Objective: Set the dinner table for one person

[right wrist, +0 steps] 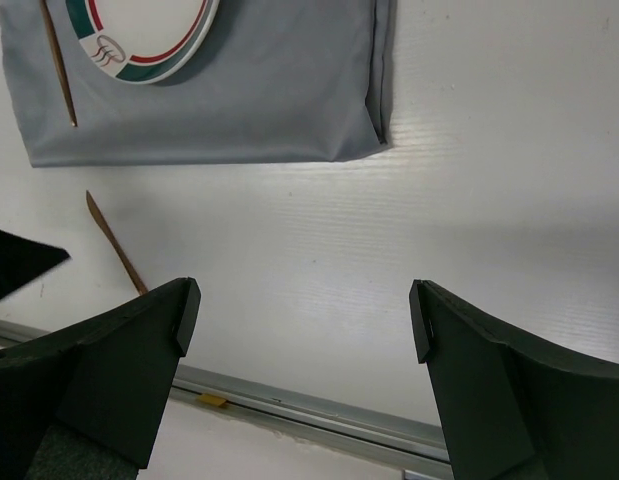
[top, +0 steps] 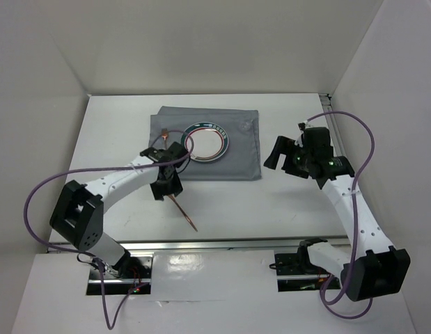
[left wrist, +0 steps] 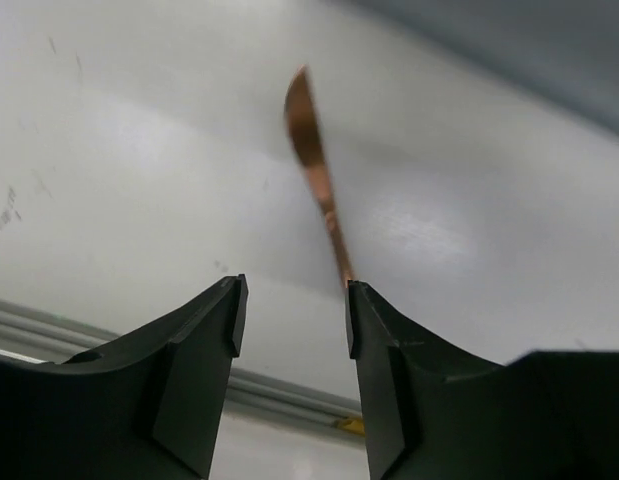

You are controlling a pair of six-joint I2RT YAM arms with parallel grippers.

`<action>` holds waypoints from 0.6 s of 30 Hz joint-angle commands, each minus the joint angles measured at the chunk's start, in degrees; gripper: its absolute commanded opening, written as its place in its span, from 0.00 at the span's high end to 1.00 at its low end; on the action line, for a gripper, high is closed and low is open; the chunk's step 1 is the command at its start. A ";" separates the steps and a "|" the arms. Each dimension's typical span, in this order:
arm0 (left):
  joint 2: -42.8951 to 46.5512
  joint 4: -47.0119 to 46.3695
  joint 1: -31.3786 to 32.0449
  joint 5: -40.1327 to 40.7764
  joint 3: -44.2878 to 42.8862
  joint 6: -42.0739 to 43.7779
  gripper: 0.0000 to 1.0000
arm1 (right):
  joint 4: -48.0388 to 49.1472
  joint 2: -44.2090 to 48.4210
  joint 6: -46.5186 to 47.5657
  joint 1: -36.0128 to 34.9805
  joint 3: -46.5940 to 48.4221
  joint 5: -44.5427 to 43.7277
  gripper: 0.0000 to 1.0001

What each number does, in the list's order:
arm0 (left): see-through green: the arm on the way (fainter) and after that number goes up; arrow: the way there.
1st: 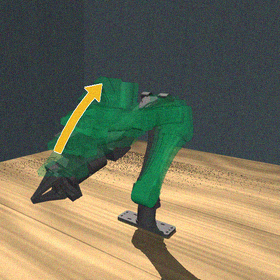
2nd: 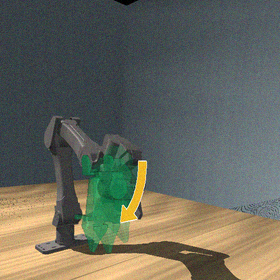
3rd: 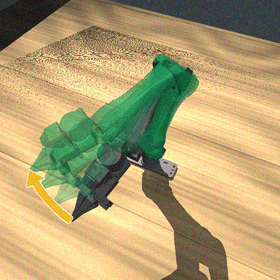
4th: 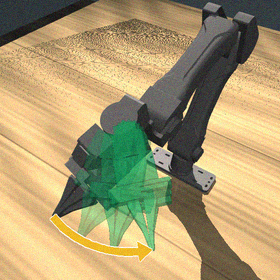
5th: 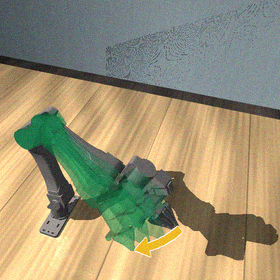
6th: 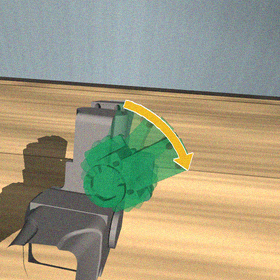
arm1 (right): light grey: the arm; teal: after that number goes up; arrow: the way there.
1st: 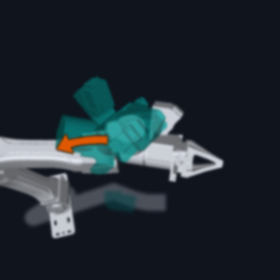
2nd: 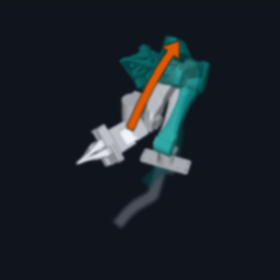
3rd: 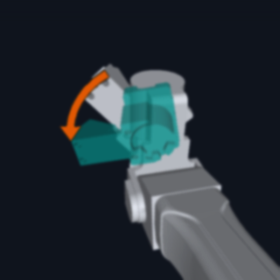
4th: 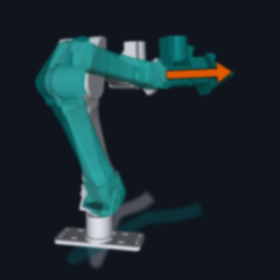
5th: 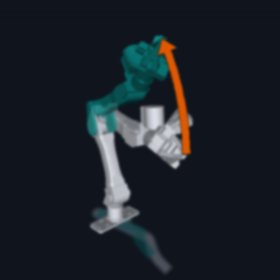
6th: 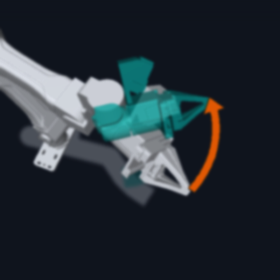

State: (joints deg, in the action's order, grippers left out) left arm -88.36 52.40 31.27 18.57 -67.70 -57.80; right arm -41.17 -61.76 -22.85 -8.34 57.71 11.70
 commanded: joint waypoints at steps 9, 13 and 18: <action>-1.29 -7.66 3.09 -7.67 11.45 -17.70 0.44 | -0.67 3.66 -0.18 -0.45 -0.14 0.78 0.00; -1.91 -9.07 5.46 -8.37 11.97 -18.92 0.44 | -0.67 3.66 -0.18 -0.45 -0.14 0.78 0.00; -5.59 -9.17 6.00 -7.85 9.79 -20.77 0.47 | -0.67 3.66 -0.18 -0.45 -0.67 0.78 0.00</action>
State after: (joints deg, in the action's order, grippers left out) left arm -91.24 43.59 37.10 10.85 -56.36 -75.70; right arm -41.25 -59.42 -23.05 -8.38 57.58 11.86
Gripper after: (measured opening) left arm 0.541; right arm 0.994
